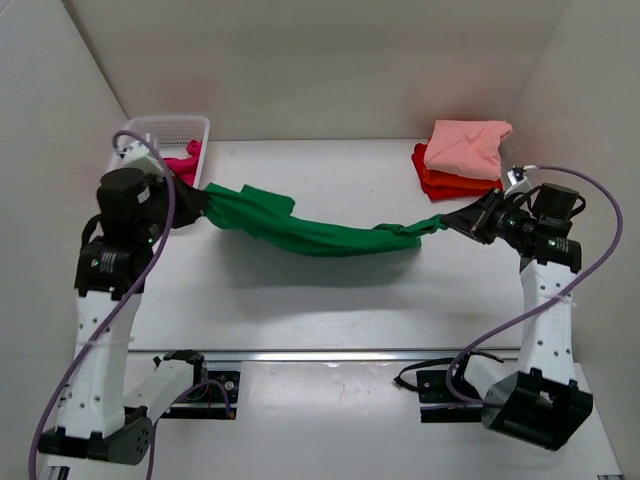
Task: Fold and stack the t-shirts
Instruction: Flatten out the tshirt
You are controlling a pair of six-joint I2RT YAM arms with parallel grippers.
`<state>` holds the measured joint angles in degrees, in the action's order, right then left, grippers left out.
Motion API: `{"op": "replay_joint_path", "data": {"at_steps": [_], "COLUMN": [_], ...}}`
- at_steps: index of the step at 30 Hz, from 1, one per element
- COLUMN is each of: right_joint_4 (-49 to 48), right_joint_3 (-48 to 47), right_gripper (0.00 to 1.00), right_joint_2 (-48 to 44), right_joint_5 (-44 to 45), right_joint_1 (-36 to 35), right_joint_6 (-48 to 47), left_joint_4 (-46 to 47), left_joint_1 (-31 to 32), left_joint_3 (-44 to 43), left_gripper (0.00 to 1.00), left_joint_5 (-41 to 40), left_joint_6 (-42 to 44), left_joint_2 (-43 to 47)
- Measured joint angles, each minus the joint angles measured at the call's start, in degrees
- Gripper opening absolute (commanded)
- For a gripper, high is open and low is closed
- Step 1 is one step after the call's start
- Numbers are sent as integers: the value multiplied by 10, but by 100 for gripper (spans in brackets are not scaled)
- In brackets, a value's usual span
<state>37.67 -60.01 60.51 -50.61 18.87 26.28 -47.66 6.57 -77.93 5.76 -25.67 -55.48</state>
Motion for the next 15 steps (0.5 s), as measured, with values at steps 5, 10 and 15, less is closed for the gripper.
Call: {"op": "replay_joint_path", "data": {"at_steps": [5,10,15], "right_joint_4": [-24,-61,-78], "right_joint_3": [-56,-151,-185], "right_gripper": [0,0,0], "right_joint_2": [-32,-49,-80], "right_joint_5": [-30,17,49], "right_joint_1": [-37,-72,-75], "right_joint_6": [3,8,23], "left_joint_4": [41,87,109], "left_joint_1": [30,72,47], "left_joint_3": [-85,-153,-122], "left_gripper": [0,0,0], "left_joint_5": [-31,-38,2], "left_joint_6": [-22,-47,-82], "left_joint_2": [57,84,77]}}
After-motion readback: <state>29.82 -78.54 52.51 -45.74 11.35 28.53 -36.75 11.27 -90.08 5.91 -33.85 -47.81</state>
